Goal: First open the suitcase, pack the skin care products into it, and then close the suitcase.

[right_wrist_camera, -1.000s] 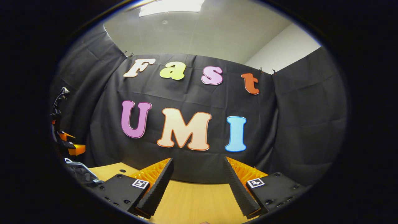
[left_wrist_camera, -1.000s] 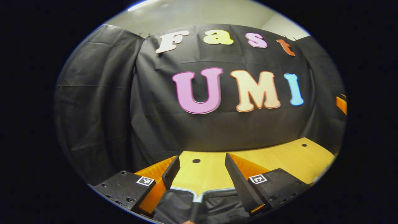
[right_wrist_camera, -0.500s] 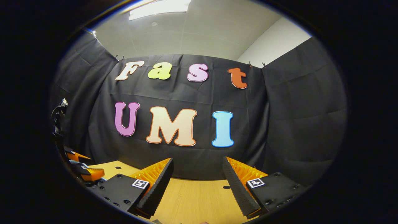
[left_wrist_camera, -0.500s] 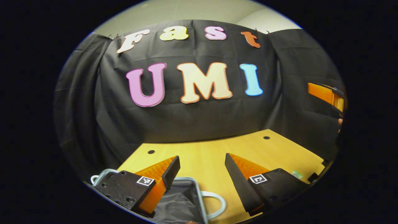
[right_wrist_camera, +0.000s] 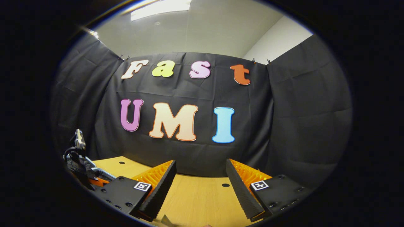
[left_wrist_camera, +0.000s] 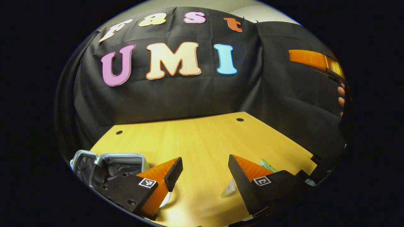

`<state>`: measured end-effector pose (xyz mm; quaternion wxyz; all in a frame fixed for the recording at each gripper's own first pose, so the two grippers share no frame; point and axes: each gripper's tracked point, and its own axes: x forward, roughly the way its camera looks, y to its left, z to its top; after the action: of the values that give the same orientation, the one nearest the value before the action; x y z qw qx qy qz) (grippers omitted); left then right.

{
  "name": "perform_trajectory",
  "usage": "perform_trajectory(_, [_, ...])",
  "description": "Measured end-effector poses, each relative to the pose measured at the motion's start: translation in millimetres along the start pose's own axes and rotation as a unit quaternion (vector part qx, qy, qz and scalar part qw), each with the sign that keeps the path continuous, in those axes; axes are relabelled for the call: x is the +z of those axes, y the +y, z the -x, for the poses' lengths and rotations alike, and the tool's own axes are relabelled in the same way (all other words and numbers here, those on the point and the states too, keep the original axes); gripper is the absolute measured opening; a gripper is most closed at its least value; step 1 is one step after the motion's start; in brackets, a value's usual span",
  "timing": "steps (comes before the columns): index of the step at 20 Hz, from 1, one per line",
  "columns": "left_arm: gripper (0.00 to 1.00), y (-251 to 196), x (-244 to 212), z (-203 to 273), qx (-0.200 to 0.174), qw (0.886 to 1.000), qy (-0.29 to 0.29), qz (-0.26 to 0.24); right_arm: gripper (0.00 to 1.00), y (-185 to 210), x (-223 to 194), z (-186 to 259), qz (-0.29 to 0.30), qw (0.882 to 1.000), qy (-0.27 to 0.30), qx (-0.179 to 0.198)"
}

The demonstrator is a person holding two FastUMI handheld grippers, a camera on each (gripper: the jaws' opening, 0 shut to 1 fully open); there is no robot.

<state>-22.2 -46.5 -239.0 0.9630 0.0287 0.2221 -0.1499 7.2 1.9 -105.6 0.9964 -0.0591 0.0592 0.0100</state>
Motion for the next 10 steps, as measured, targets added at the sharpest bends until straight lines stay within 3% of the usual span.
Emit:
perform_trajectory(7, [0.9, -35.7, -71.2, -30.1, -0.027, 0.998, 0.058, 0.013, 0.98, -13.8, -20.3, 3.7, 0.022, 1.0, 0.018, 0.008])
perform_trajectory(10, [0.73, -42.1, -102.8, -36.7, -0.026, 0.995, 0.088, 0.025, 0.98, -6.2, -30.1, 4.6, 0.028, 0.999, 0.023, 0.023])
